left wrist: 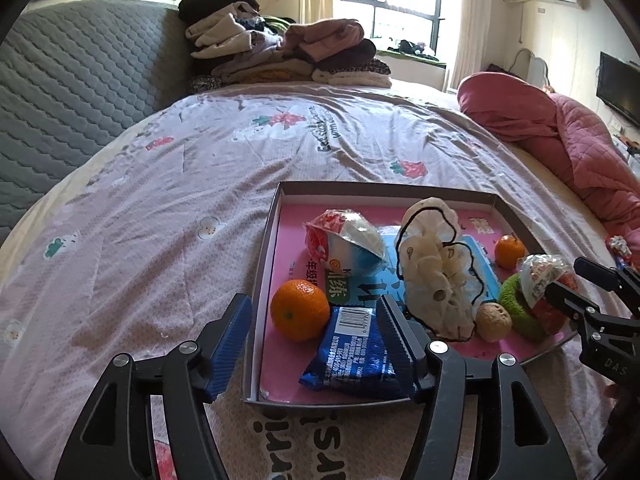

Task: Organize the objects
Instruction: 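Open both tools to release the orange and wrapped item in the tray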

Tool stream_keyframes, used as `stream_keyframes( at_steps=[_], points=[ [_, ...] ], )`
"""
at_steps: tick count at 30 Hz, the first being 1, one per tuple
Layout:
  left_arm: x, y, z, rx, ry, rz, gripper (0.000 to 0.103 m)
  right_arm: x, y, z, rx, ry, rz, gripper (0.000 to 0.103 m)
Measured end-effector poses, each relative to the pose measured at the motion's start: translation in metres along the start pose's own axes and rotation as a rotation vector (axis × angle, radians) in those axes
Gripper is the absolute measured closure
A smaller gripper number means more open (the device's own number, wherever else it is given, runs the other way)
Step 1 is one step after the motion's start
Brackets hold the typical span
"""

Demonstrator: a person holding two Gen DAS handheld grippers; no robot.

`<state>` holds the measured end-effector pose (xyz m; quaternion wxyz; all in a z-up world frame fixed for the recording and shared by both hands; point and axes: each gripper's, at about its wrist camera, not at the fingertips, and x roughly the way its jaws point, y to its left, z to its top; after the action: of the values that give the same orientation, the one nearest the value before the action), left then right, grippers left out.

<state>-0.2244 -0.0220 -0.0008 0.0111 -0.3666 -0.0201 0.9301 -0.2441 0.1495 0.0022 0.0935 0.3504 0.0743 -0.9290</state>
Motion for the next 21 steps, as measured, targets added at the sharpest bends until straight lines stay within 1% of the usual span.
stream_keyframes(
  at_steps=[2, 7, 12, 17, 21],
  points=[
    [-0.005, 0.0, 0.0, -0.004, -0.006, -0.008, 0.036, -0.004, -0.001, 0.001, 0.004, -0.012, -0.003, 0.036],
    [-0.015, -0.002, -0.001, -0.001, -0.015, 0.0, 0.033, -0.017, 0.0, 0.005, 0.01, -0.054, 0.004, 0.036],
    [-0.032, -0.008, -0.003, 0.01, -0.046, 0.043, 0.032, -0.03, 0.003, 0.008, 0.009, -0.089, 0.015, 0.035],
    [-0.046, -0.009, -0.005, 0.001, -0.066, 0.045, 0.032, -0.045, 0.004, 0.01, 0.02, -0.132, 0.023, 0.034],
    [-0.059, -0.013, -0.007, 0.016, -0.097, 0.065, 0.032, -0.058, 0.003, 0.01, 0.032, -0.17, 0.027, 0.034]
  ],
)
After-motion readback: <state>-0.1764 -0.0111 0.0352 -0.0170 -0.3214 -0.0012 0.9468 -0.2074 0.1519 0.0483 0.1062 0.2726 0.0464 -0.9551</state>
